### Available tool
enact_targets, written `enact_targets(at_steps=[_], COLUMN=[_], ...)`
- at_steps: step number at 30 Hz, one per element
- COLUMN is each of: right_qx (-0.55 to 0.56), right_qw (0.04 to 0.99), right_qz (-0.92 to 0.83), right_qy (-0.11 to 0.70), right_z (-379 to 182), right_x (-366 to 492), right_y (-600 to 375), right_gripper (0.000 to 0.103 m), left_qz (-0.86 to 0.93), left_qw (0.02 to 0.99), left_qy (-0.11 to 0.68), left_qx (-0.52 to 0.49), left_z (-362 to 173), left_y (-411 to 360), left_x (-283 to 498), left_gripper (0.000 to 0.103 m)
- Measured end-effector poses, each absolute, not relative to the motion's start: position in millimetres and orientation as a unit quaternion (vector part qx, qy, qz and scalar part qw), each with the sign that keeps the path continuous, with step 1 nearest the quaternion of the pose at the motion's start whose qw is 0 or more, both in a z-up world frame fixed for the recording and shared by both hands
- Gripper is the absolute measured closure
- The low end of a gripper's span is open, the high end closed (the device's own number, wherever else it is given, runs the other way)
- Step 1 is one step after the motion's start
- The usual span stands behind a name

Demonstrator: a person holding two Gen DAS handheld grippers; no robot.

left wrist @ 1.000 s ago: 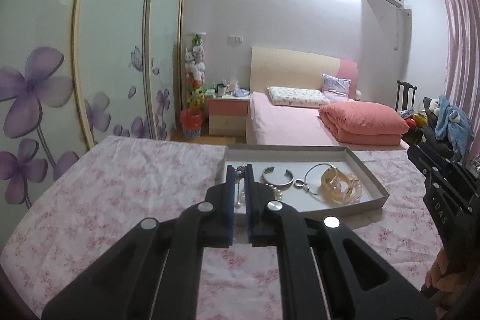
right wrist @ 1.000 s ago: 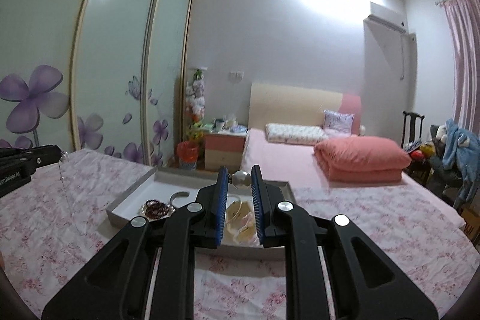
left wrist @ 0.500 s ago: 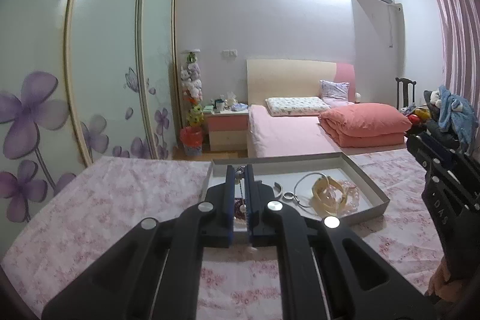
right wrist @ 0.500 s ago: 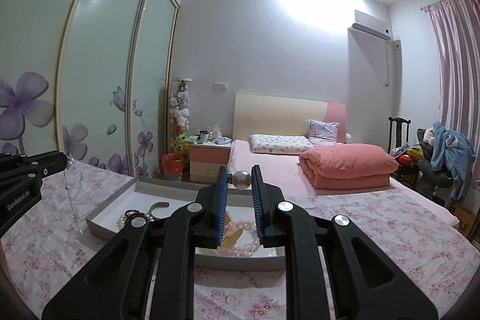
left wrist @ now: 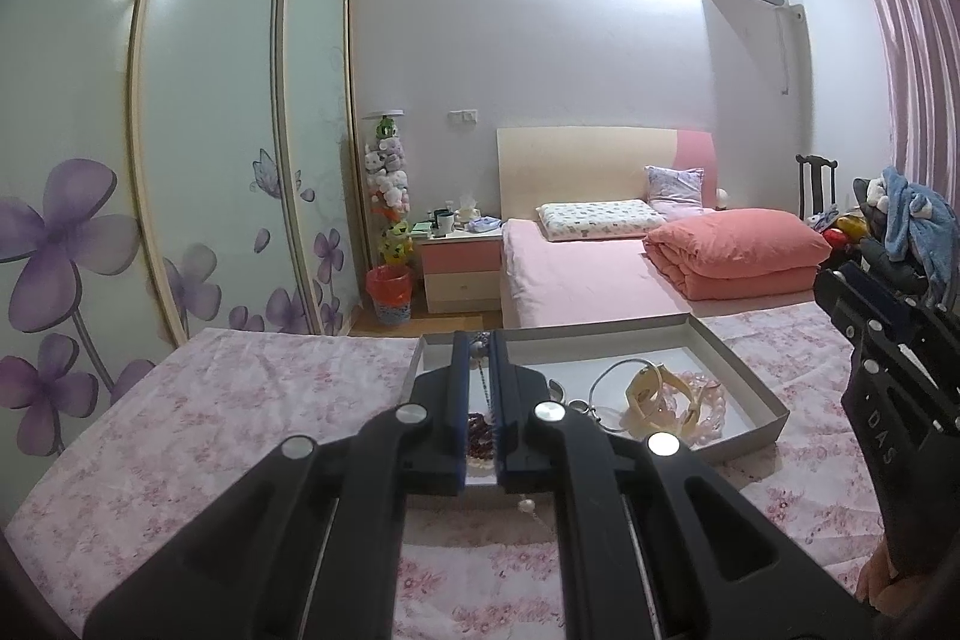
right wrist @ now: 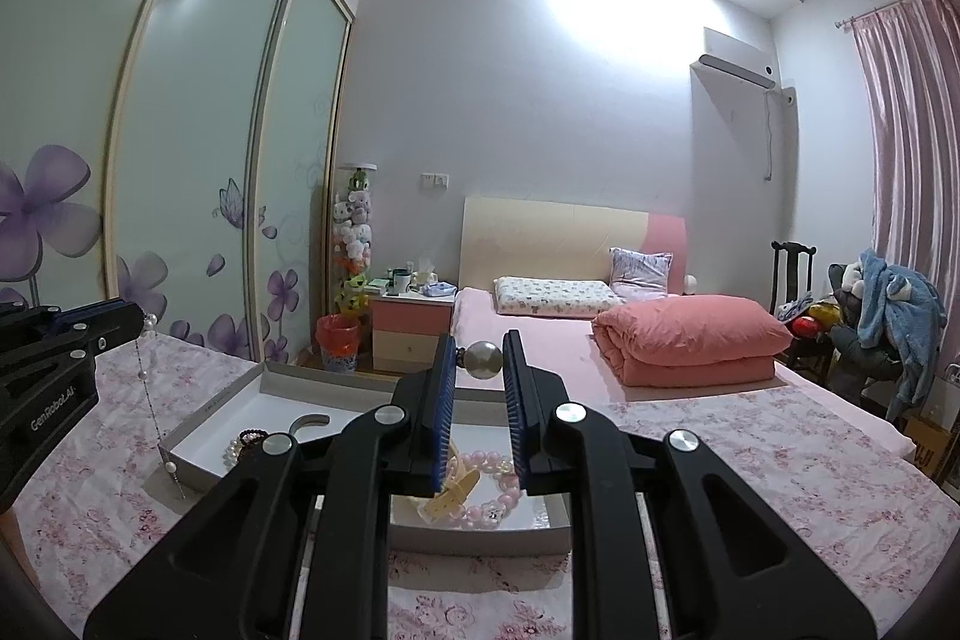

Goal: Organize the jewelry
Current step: 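Carry both pearl earrings over the tray with both tools, then open both tools to drop the pearl earrings into the tray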

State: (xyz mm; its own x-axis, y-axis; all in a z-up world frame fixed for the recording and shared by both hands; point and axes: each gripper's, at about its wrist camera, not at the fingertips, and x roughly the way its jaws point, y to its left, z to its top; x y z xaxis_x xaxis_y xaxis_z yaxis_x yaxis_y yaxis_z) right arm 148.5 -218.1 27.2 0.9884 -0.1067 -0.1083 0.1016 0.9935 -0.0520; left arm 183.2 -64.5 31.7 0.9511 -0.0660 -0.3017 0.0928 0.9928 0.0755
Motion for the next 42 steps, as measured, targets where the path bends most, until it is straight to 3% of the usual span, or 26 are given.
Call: enact_targets(at_steps=[17, 42], right_qx=[-0.015, 0.035], right_qw=[0.997, 0.984], right_qz=[-0.044, 0.01], right_qy=[0.053, 0.176], right_z=[24.8, -15.9], right_x=[185.1, 261.3], right_y=[-222.7, -221.7], right_gripper=[0.086, 0.086], left_qz=[-0.042, -0.082], left_qw=[0.986, 0.972], left_qy=[0.156, 0.217], left_qx=[0.037, 0.021], left_z=[25.7, -24.2], left_y=[-61.7, -77.8], left_x=[223.7, 306.4], left_gripper=[0.096, 0.096])
